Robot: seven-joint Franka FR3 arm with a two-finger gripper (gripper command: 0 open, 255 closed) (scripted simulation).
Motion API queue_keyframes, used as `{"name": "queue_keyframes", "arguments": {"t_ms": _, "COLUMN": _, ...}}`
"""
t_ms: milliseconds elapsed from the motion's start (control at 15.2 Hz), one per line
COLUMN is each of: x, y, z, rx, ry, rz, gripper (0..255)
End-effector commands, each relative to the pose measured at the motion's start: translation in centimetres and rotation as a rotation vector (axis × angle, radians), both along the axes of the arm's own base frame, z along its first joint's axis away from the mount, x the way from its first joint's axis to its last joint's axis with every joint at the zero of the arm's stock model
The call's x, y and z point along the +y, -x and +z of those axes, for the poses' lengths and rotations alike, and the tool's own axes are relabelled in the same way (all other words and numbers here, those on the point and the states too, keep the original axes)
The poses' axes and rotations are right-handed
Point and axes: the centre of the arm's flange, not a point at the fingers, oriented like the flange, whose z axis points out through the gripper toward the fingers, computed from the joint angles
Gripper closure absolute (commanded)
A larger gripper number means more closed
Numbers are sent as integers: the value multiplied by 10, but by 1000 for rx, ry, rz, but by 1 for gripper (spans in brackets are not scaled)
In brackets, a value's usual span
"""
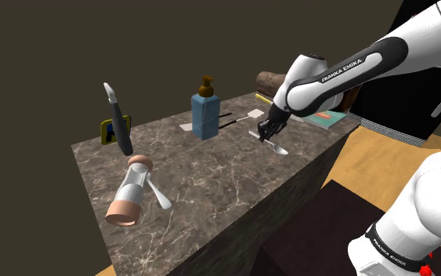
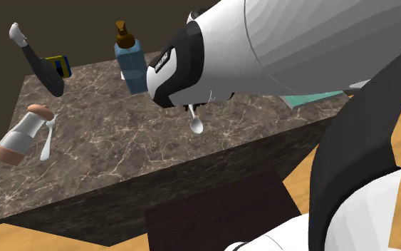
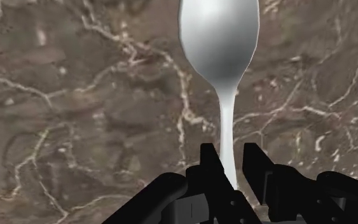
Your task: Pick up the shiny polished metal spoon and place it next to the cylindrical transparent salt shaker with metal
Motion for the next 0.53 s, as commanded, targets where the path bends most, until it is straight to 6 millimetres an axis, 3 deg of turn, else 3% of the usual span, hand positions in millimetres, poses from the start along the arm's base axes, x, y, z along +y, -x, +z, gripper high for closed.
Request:
{"name": "queue_keyframes", "arguments": {"t_ms": 0, "x": 1, "y": 0, "z": 10, "rx": 0, "ry": 0, "rz": 0, "gripper": 255}}
{"name": "queue_keyframes", "arguments": {"t_ms": 462, "x": 1, "y": 0, "z": 47, "rx": 0, "ry": 0, "rz": 0, "gripper": 255}}
